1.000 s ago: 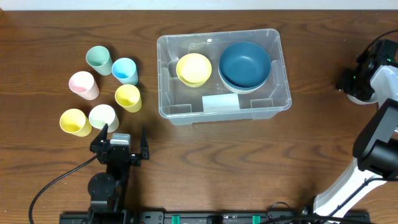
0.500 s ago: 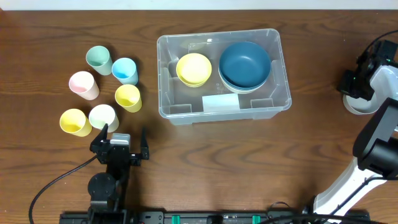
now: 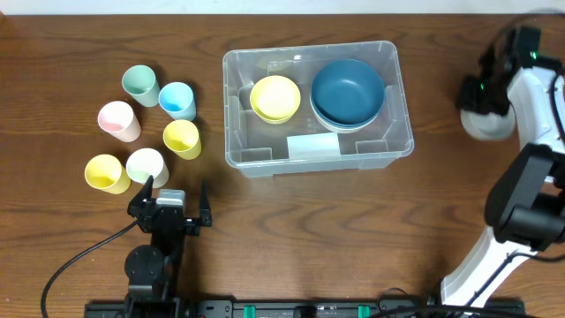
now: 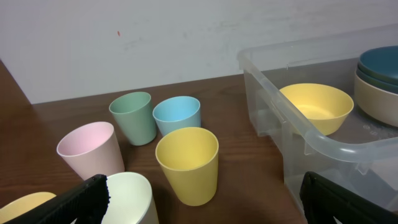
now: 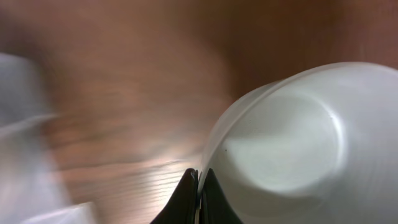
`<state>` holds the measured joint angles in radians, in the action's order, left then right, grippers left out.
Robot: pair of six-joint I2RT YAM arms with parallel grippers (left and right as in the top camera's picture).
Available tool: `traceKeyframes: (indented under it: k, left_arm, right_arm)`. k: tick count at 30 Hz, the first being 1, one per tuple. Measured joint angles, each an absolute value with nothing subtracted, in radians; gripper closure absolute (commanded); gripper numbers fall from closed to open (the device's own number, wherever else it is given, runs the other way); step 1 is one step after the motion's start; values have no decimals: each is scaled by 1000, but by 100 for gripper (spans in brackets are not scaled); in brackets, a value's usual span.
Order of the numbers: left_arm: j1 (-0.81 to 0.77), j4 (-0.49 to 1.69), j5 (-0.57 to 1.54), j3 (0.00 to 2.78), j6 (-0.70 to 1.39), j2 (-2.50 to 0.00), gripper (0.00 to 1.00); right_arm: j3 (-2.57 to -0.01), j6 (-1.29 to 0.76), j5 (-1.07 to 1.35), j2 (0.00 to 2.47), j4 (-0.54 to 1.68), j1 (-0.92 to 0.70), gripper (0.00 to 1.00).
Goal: Pack container
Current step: 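Carry the white bowl into the bin and set it in the yellow bowl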
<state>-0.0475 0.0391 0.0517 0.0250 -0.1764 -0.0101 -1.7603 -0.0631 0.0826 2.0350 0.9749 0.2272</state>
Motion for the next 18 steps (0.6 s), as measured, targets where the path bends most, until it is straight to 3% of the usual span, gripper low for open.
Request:
traceKeyframes:
  k: [10, 18]
  left_arm:
    - [-47, 39, 52, 25, -176, -10, 2]
    - [-47, 39, 52, 25, -176, -10, 2]
  right_arm:
    - [-1967, -6, 139, 1746, 987, -168, 99]
    - [-1970, 40, 50, 1787, 914, -543, 99]
